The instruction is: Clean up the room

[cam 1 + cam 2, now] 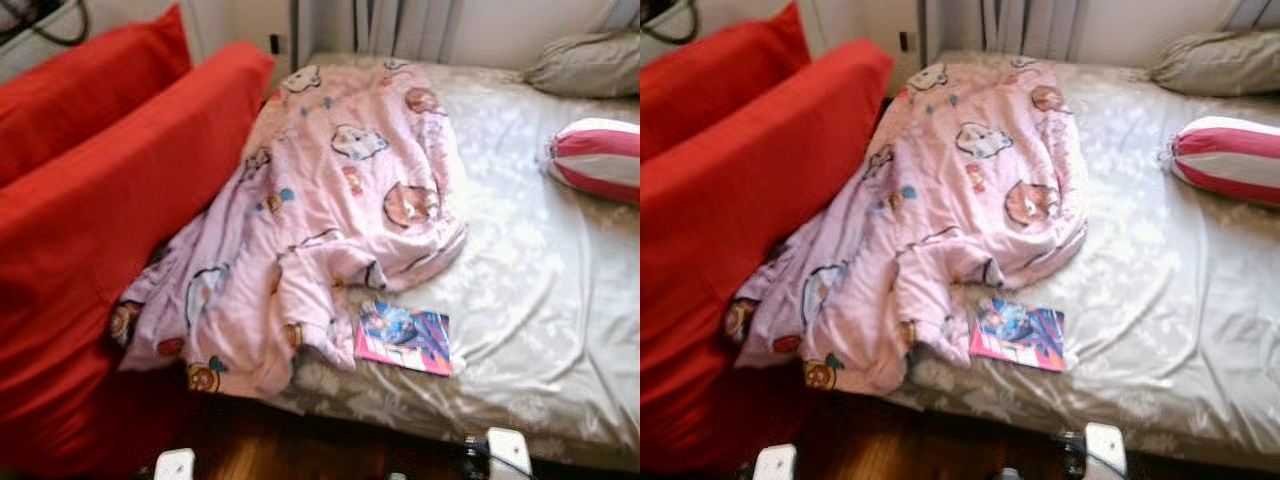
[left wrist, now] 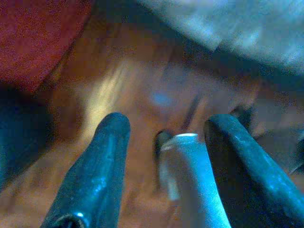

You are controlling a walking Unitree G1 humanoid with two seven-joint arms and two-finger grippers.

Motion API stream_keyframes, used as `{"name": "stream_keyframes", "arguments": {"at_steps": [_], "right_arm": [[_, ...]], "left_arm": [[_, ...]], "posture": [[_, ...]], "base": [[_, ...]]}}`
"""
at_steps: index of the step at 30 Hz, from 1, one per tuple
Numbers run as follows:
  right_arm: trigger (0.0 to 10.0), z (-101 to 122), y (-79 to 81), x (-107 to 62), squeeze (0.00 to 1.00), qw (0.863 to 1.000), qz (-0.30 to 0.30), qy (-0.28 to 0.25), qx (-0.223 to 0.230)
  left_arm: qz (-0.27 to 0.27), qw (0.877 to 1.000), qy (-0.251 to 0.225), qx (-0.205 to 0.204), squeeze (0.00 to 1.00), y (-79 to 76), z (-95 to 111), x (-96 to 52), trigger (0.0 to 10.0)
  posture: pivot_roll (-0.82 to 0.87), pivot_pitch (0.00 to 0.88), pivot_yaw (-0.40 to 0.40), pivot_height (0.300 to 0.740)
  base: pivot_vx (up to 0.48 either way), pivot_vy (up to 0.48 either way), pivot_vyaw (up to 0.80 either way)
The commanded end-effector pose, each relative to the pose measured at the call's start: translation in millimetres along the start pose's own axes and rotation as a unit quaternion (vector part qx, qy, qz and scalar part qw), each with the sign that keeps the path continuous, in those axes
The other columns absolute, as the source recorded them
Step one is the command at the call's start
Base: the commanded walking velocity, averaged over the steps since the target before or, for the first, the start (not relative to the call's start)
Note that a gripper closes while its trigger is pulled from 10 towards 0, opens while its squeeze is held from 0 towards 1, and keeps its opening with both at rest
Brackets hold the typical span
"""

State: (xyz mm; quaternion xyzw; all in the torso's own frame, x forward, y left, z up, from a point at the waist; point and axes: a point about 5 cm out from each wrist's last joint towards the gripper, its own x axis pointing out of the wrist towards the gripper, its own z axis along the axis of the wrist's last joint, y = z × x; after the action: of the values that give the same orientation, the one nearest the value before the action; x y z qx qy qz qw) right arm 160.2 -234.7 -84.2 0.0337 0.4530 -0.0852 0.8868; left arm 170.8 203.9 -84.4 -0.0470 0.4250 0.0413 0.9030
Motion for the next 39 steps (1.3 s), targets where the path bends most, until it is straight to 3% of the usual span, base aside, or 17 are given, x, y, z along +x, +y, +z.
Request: {"name": "stream_keyframes", "arguments": {"at_steps": [1, 12, 39], "right_arm": [[10.0, 63.9, 31.0, 12.4, 0.0, 0.992, 0.068, -0.044, 0.097], [10.0, 67.1, 30.5, 12.3, 0.0, 0.991, 0.06, -0.06, 0.106], [10.0, 61.9, 30.3, 11.7, 0.0, 0.991, 0.064, -0.058, 0.099]], "left_arm": [[-0.011, 0.995, 0.037, 0.09, 0.0, -1.4, 18.7, 7.3, 10.0], [-0.003, 0.997, 0.021, 0.077, 0.0, -0.6, 21.8, 7.5, 10.0], [0.003, 0.998, 0.04, 0.038, 0.0, 0.2, 12.5, 6.0, 10.0]], "posture": [[0.02, 0.0, 0.067, 0.74], [0.03, 0.0, 0.064, 0.74], [0.0, 0.0, 0.07, 0.74]], "base": [[0.255, 0.0, 0.0], [0.0, 0.0, 0.0], [0.0, 0.0, 0.0]]}}
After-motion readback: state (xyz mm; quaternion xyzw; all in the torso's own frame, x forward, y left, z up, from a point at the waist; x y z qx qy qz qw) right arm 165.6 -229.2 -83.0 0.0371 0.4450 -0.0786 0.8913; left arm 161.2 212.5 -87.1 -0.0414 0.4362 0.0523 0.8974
